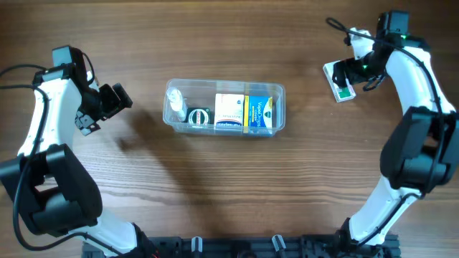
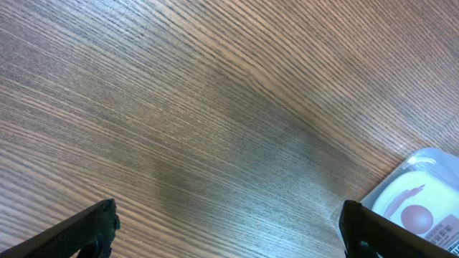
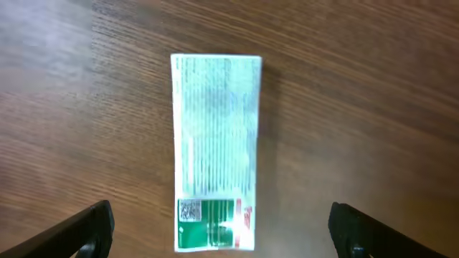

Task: Pack container
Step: 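Move right gripper to the white-green medicine box, then grasp white-green medicine box with right gripper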

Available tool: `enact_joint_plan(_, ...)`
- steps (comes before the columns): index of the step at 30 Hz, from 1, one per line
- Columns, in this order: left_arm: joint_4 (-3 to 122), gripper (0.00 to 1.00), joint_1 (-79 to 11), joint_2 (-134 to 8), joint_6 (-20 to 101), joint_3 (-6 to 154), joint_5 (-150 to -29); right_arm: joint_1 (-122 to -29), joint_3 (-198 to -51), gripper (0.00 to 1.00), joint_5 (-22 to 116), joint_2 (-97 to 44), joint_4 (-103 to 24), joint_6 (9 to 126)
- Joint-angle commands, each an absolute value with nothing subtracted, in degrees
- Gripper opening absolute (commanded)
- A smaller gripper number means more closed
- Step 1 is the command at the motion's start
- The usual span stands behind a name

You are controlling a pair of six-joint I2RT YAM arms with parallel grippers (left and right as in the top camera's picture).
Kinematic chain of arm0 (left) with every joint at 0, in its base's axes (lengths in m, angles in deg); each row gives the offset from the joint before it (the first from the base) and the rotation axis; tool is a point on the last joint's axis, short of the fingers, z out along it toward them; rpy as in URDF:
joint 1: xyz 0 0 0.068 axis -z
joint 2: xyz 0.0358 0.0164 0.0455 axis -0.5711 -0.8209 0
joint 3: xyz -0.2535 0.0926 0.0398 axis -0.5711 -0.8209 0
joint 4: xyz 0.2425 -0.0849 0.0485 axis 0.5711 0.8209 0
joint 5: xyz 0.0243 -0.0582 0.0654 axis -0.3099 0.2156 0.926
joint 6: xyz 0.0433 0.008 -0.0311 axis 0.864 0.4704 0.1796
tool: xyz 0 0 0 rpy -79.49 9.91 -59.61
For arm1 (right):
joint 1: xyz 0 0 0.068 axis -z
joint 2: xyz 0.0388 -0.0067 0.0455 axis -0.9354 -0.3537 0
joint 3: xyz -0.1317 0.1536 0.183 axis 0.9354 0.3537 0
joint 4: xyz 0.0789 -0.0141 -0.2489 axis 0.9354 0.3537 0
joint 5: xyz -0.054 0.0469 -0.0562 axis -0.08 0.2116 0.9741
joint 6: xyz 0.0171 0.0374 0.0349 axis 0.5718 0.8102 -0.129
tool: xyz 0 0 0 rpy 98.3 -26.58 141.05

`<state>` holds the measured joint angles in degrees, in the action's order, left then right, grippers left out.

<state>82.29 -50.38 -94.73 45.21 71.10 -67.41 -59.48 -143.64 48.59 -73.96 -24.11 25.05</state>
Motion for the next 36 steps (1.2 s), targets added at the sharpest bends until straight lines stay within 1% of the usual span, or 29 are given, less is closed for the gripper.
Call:
enact_joint_plan(1, 82.29, 1.0, -50.49, -93.27, 44.71, 70.73, -67.26, -59.94, -143.75, 0.96, 46.15, -75.88, -25.29, 20.41)
enact_joint_plan(4, 82.29, 1.0, -50.49, -93.27, 44.71, 70.75, -67.26, -59.94, -143.75, 0.93, 46.32, -77.39, -27.17, 20.92)
enact_joint_plan(7, 82.29, 1.0, -50.49, -93.27, 44.71, 70.73, -67.26, -59.94, -143.75, 0.92, 46.32, -79.46, -27.55, 21.13)
enact_joint_plan(10, 82.29, 1.0, -50.49, -93.27, 44.71, 70.75, -67.26, -60.01, -143.75, 0.9, 46.3, -81.58, -27.59, 24.06)
enact_joint_plan(12, 82.29, 1.0, -50.49, -93.27, 44.71, 70.73, -67.26, -59.99, -143.75, 0.86, 46.36, -82.33, -27.81, 25.94)
enact_joint_plan(14, 82.29, 1.0, -50.49, -93.27, 44.71, 70.75, -67.26, -59.99, -143.75, 0.79, 47.04, -82.35, -28.4, 28.78)
enact_joint_plan(15, 82.29, 1.0, -50.49, -93.27, 44.71, 70.75, -67.26, -59.99, -143.75, 0.77, 48.03, -82.35, -28.53, 30.45)
enact_joint_plan(22, 82.29, 1.0, -50.49, -93.27, 44.71, 70.73, -67.26, -60.01, -143.75, 0.75, 48.31, -83.53, -29.01, 30.45)
enact_joint_plan(26, 82.29, 1.0, -50.49, -93.27, 44.71, 70.75, -67.26, -60.01, -143.75, 0.64, 48.29, -83.53, -29.47, 29.42)
enact_joint_plan(31, 82.29, 1.0, -50.49, -93.27, 44.71, 70.75, -67.26, -60.05, -143.75, 0.61, 48.27, -83.53, -29.12, 26.9)
enact_joint_plan(36, 82.29, 1.0, -50.49, -93.27, 44.71, 70.75, -67.26, -60.66, -143.82, 0.55, 48.31, -83.2, -28.84, 27.1)
